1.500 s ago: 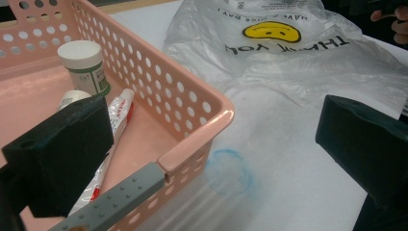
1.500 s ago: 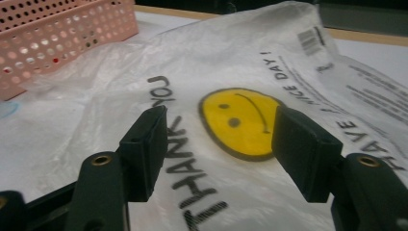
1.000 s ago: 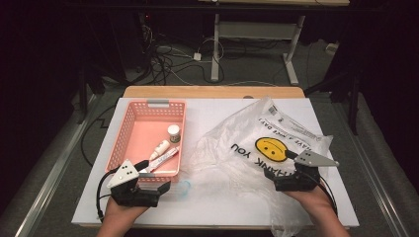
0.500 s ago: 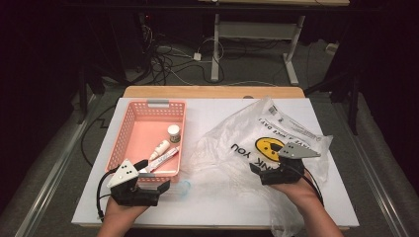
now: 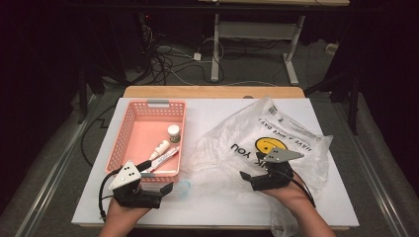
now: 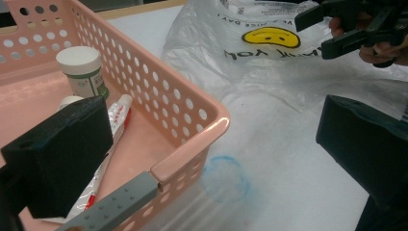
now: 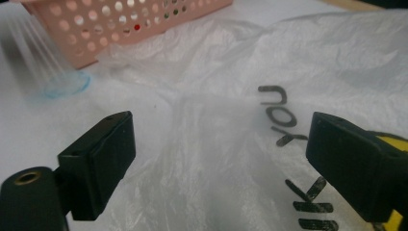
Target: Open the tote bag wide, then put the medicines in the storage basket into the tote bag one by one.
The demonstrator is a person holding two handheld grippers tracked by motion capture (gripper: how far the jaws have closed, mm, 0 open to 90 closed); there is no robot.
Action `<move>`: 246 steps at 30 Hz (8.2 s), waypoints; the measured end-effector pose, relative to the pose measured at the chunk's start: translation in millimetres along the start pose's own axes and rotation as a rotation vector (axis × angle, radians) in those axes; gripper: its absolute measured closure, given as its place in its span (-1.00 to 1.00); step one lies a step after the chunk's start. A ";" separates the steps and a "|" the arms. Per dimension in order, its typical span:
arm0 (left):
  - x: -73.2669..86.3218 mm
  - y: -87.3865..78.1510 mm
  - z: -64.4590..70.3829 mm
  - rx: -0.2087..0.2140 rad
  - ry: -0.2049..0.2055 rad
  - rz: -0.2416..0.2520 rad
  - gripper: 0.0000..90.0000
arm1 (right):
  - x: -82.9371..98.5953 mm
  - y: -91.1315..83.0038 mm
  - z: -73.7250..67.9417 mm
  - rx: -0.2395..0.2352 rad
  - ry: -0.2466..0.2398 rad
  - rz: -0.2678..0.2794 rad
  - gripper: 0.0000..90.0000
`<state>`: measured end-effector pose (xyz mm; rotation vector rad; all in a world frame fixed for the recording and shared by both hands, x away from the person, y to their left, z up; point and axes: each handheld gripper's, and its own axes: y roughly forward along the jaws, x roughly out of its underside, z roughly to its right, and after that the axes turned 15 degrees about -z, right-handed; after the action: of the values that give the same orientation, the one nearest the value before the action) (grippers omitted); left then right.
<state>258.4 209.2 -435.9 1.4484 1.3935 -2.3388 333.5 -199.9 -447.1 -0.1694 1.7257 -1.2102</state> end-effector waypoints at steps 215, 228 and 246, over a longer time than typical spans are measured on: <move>-91.6 116.2 -88.5 -0.045 0.059 -0.820 0.32 | -26.2 -36.5 39.3 0.030 0.104 0.325 1.00; -91.7 117.2 -85.1 -0.064 0.055 -0.814 0.49 | -26.3 -37.7 38.9 0.032 0.104 0.329 1.00; -101.3 88.6 -84.9 -0.081 0.002 -0.653 0.49 | -25.2 -42.0 40.9 0.043 0.106 0.348 1.00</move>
<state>414.5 178.8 -432.2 1.0800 2.1950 -2.5571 361.3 -232.0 -399.4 0.2174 1.7313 -1.0109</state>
